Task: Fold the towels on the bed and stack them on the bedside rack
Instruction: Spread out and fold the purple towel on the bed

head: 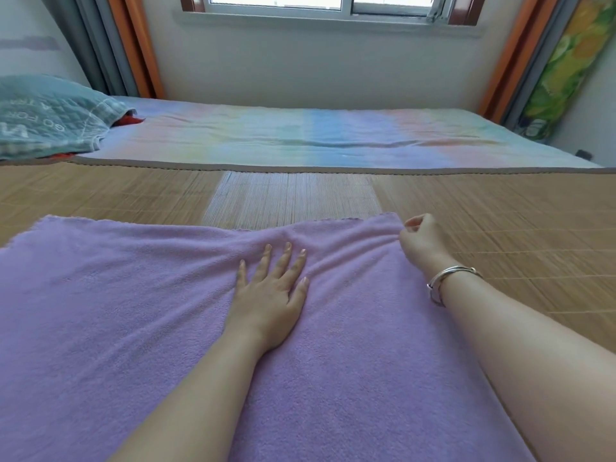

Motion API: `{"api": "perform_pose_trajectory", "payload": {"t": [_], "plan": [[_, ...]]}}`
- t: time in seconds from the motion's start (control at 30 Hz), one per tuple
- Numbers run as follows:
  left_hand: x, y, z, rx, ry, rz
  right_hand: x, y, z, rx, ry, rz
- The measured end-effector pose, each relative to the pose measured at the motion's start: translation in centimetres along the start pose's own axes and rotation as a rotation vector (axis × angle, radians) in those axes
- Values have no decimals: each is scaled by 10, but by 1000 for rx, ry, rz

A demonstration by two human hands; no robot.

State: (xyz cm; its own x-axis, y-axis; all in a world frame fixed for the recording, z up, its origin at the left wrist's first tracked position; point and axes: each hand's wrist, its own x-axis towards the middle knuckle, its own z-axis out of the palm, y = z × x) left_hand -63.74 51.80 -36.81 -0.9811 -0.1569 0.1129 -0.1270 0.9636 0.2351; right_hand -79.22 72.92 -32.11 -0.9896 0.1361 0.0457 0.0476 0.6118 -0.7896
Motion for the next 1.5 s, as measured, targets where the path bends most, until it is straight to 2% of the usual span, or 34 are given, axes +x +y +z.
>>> {"api": "perform_pose_trajectory", "payload": {"t": [0.1, 0.2, 0.23, 0.33, 0.4, 0.47, 0.57, 0.63, 0.7, 0.83, 0.9, 0.97, 1.1, 1.2, 1.27, 1.37, 1.5], "plan": [[0, 0, 0, 20, -24, -17, 3, 9, -7, -155, 32, 51], [1, 1, -1, 32, -44, -20, 0, 12, -9, -270, -147, 27], [1, 2, -1, 35, -44, -18, -3, 12, -10, -298, -162, -6], [2, 2, -1, 56, -52, -10, -5, 16, -12, -289, -15, -107], [2, 3, -4, 92, -92, -16, -10, 18, -19, -225, -2, -99], [4, 6, -9, 156, -152, -36, -26, 15, -30, -122, -97, -37], [6, 24, -20, 214, -240, -122, -72, 15, -71, 93, -330, 154], [-2, 44, -27, 108, -245, -168, -112, 22, -105, 116, -542, 223], [-20, 72, -30, -69, -218, -105, -151, 34, -136, 73, -681, 238], [-79, 141, -36, -290, -302, 9, -219, 60, -171, 71, -815, 226], [-108, 173, -41, -334, -274, 35, -254, 72, -185, 65, -864, 211], [-127, 200, -45, -312, -255, 23, -283, 82, -195, 79, -883, 192], [-162, 241, -62, -253, -379, -49, -334, 95, -220, 195, -816, 151], [-176, 251, -75, -201, -404, -67, -356, 92, -233, 236, -788, 134], [-181, 248, -89, -239, -403, -97, -364, 87, -236, 211, -772, 132], [-182, 227, -123, -355, -307, -150, -373, 64, -235, 154, -752, 110], [-185, 168, -172, -508, -208, -265, -385, 5, -214, 150, -738, -28]]}}
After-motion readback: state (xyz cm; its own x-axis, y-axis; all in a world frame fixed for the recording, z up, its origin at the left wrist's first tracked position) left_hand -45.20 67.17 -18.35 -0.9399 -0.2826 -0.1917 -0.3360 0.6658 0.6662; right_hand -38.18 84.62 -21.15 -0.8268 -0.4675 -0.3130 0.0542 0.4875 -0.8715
